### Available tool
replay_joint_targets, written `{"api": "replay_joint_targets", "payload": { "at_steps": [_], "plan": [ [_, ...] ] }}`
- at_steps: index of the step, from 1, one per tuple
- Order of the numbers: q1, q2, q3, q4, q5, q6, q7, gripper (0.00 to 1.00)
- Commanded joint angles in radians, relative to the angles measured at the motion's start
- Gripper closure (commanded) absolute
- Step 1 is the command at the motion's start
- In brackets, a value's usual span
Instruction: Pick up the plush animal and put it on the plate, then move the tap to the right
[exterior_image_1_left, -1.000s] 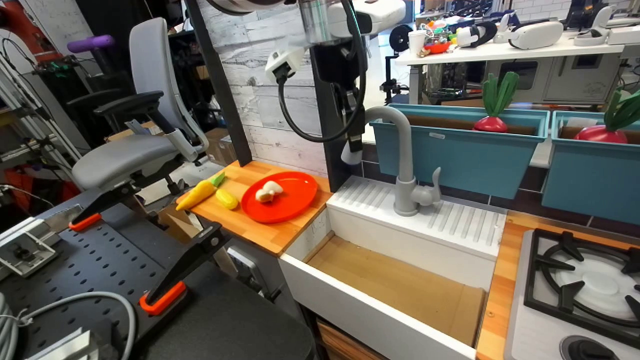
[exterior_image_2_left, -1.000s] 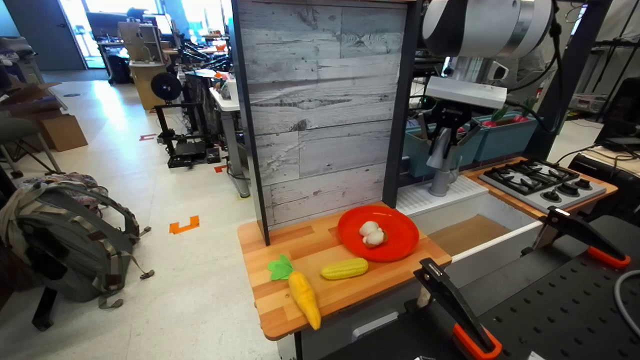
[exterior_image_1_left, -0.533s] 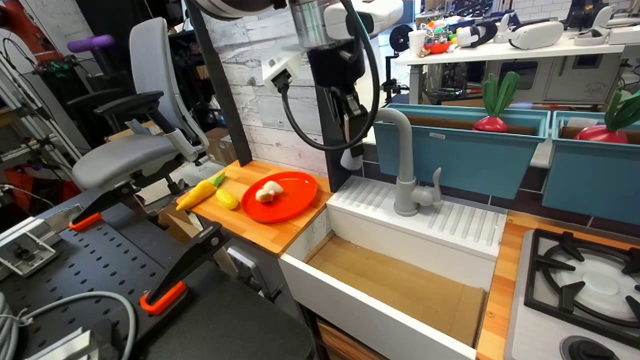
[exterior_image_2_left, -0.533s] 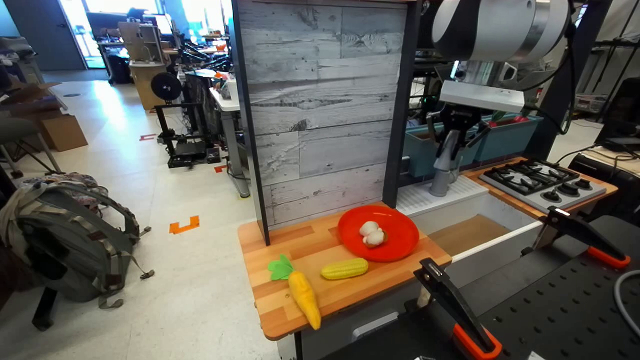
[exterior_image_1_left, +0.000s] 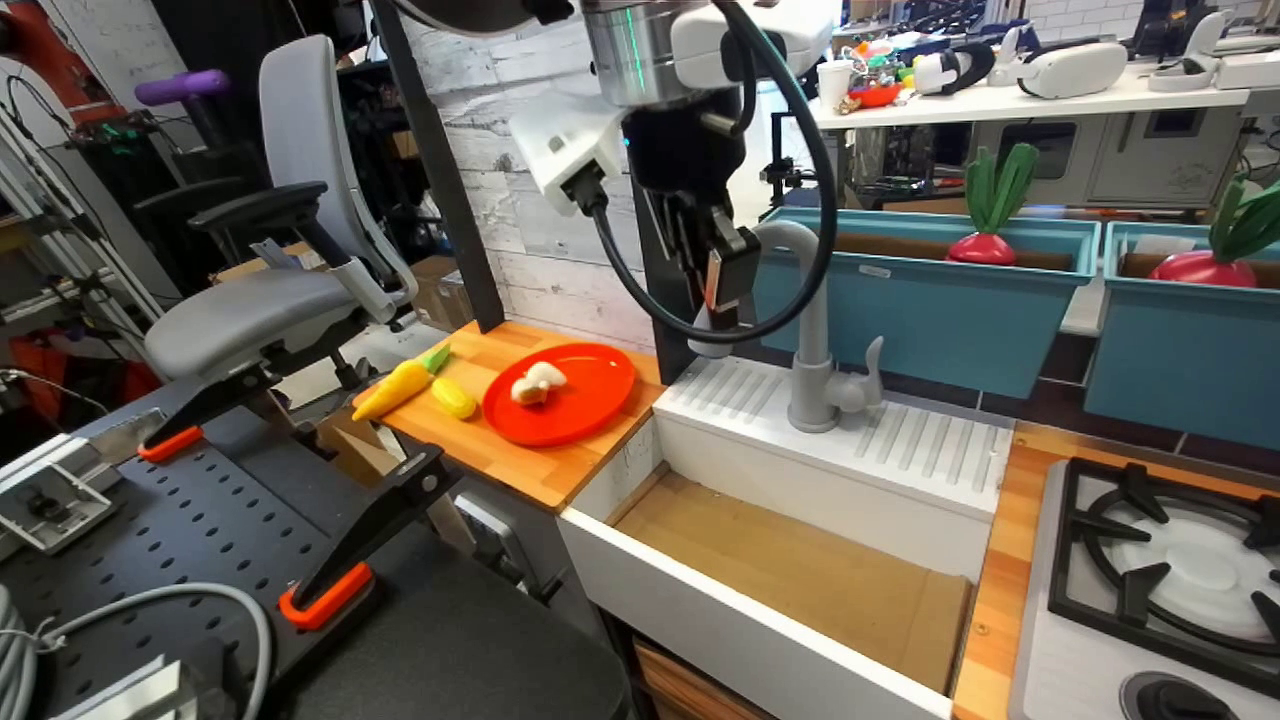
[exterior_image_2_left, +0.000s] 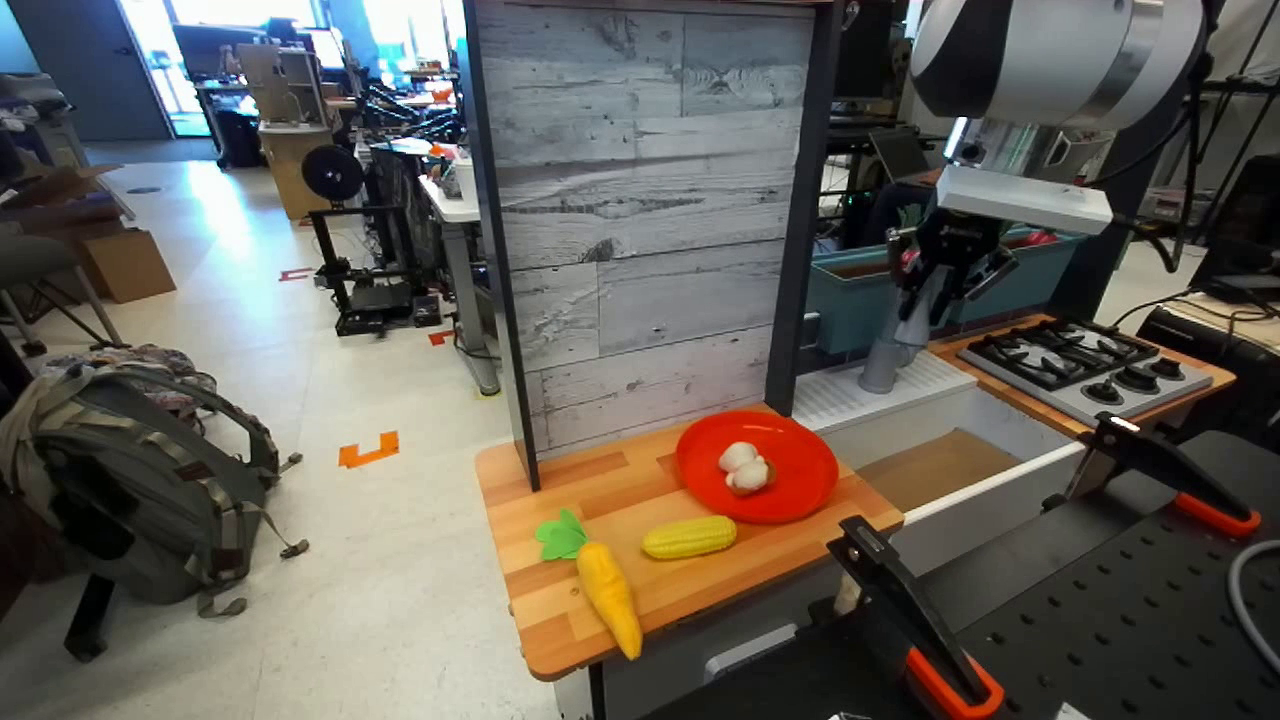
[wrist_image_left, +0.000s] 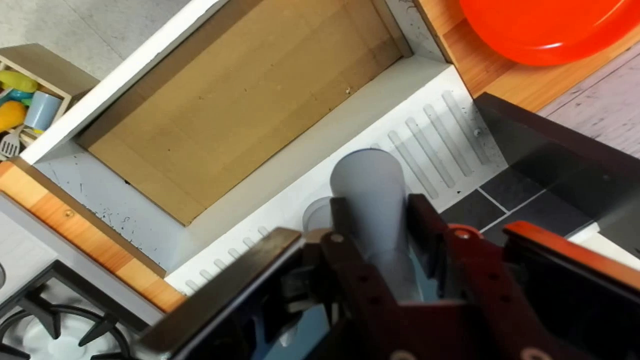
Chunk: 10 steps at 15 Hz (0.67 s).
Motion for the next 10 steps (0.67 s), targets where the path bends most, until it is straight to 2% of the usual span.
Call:
{"api": "replay_joint_targets", "payload": {
  "at_steps": [1, 5, 6, 7, 10],
  "plan": [
    [-0.099, 0.031, 0.017, -0.054, 0.022, 0.04, -0.093, 0.92],
    [-0.111, 0.029, 0.025, -0.051, 0.03, 0.031, -0.122, 0.92],
    [-0.104, 0.028, 0.022, -0.048, 0.026, 0.026, -0.116, 0.42],
    [-0.097, 0.03, 0.015, -0.047, 0.022, 0.021, -0.107, 0.41],
    [-0.065, 0.051, -0.04, -0.052, -0.005, 0.016, -0.065, 0.21]
  ]
}}
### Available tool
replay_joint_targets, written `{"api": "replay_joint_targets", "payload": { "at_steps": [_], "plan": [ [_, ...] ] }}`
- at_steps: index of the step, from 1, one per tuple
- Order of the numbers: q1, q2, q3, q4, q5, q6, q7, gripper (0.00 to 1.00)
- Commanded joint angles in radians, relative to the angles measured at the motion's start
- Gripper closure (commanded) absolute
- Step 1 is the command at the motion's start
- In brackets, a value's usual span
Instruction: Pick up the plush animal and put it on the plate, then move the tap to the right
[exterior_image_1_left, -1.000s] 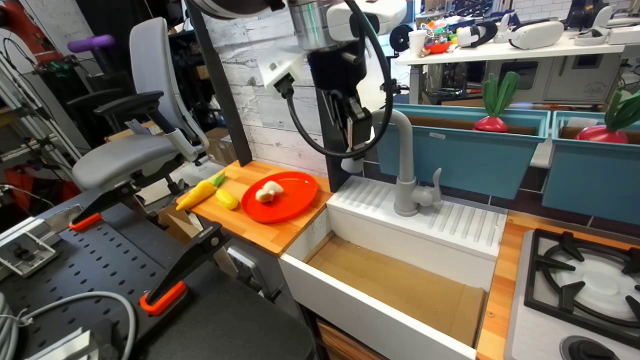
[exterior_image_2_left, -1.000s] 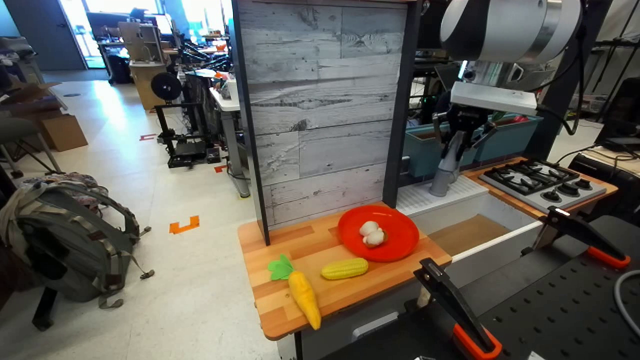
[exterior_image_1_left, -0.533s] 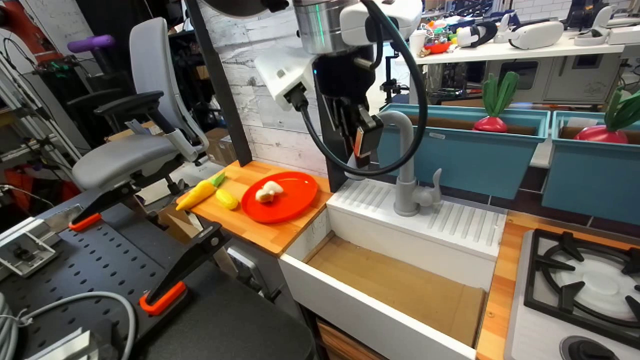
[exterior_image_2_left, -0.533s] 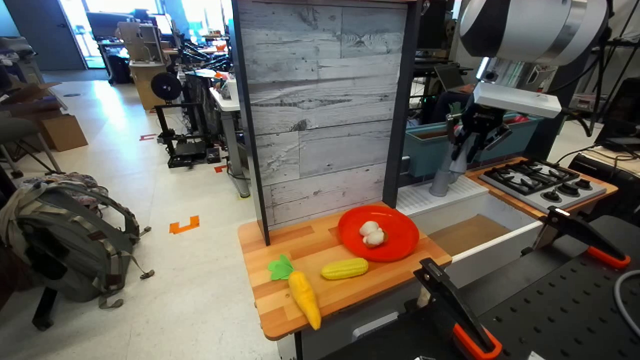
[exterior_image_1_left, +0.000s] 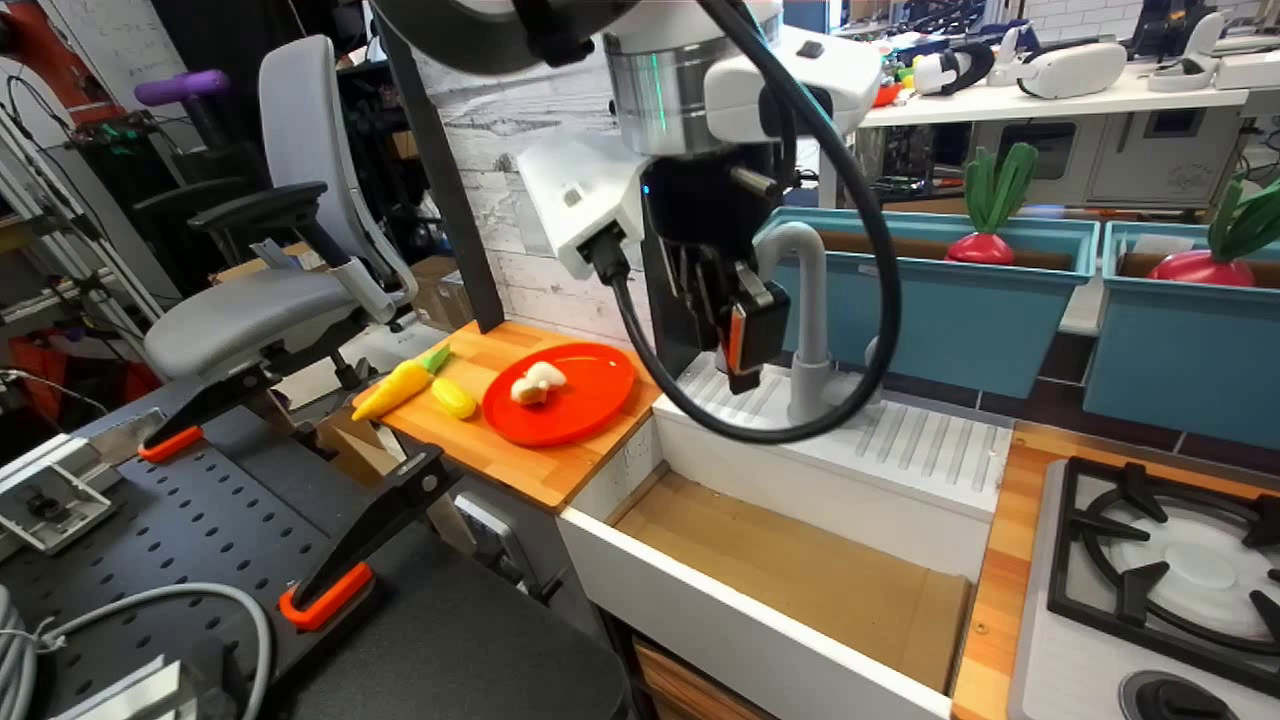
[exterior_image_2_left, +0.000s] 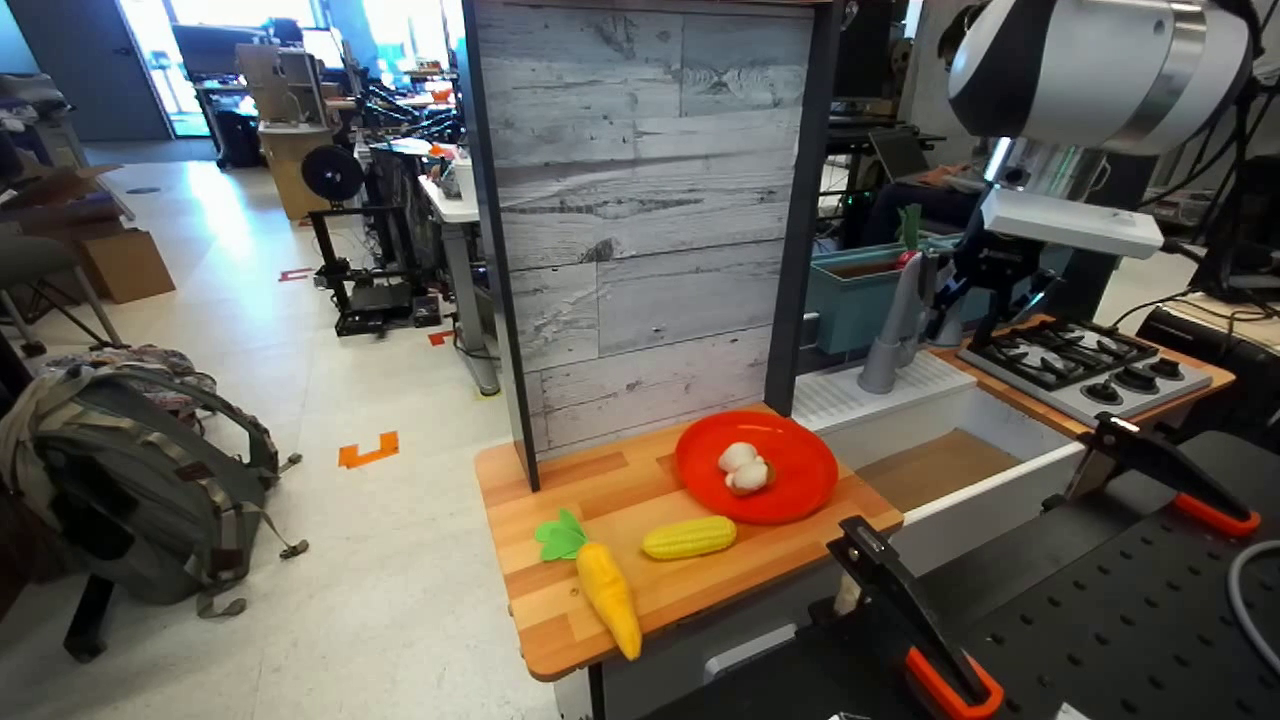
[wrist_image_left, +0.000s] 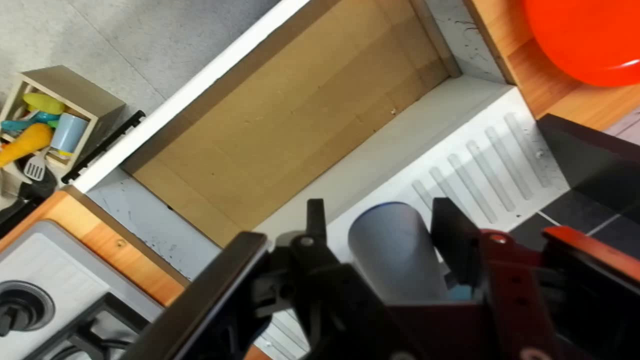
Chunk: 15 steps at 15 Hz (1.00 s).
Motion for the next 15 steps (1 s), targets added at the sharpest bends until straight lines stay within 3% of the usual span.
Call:
{"api": "replay_joint_targets", "payload": {
  "at_steps": [1, 3, 9, 15],
  "plan": [
    [0.024, 0.036, -0.064, -0.026, -0.042, 0.017, 0.036, 0.13],
    [0.059, 0.048, -0.097, -0.031, -0.067, 0.018, 0.07, 0.01],
    [0.166, 0.05, -0.168, -0.06, -0.133, -0.004, 0.166, 0.0],
    [0.236, -0.061, -0.133, -0.194, -0.143, 0.023, 0.17, 0.0]
  ]
}}
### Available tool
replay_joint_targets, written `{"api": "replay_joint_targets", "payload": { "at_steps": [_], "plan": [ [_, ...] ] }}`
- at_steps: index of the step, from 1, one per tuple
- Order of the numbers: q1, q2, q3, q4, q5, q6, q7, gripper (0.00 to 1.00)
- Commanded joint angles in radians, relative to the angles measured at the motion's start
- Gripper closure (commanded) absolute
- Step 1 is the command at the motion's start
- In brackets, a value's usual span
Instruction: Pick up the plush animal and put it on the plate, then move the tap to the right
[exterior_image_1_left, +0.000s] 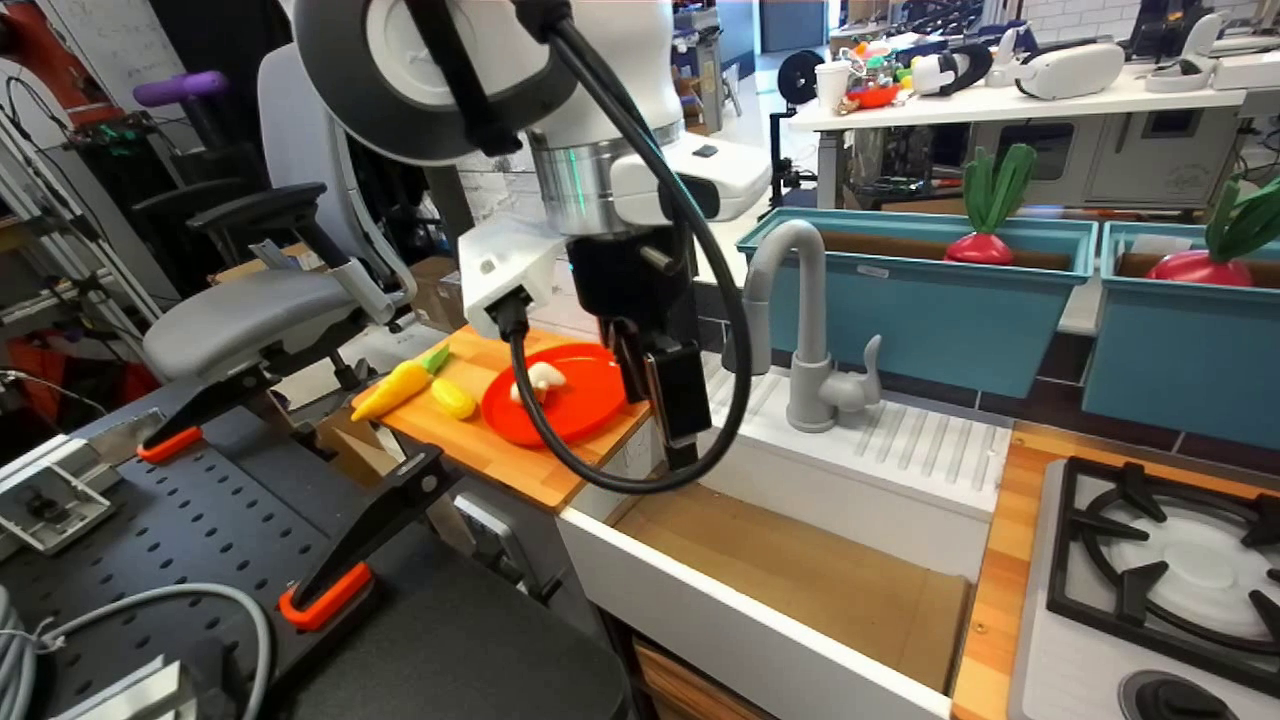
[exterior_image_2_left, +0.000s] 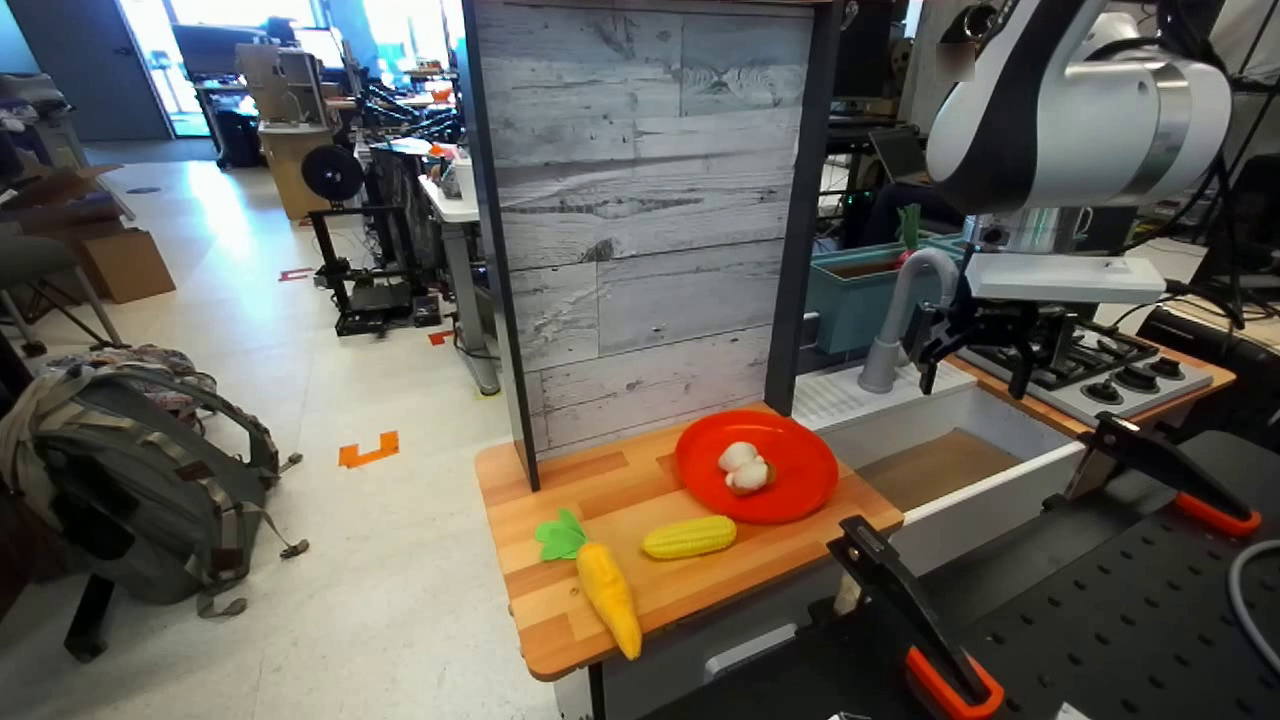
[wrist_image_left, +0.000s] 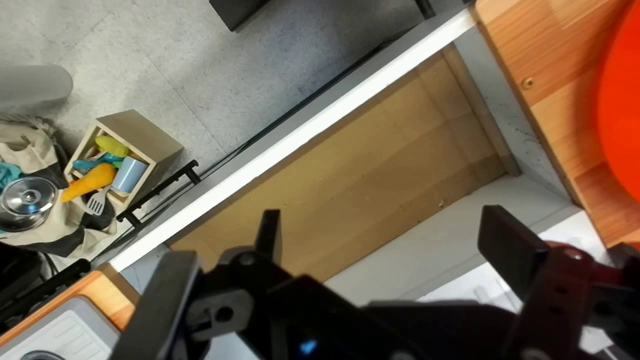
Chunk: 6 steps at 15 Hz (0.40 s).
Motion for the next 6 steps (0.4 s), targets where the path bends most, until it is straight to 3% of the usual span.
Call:
{"api": "replay_joint_targets", "payload": {
  "at_steps": [1, 3, 4, 6],
  "plan": [
    [0.05, -0.128, 0.004, -0.142, -0.034, 0.024, 0.019, 0.0],
    [0.098, -0.175, -0.011, -0.191, -0.057, 0.021, 0.036, 0.0],
    [0.046, -0.095, 0.016, -0.103, -0.031, 0.0, 0.017, 0.0],
    [0.07, -0.138, 0.016, -0.146, -0.044, 0.0, 0.03, 0.0]
  ]
}}
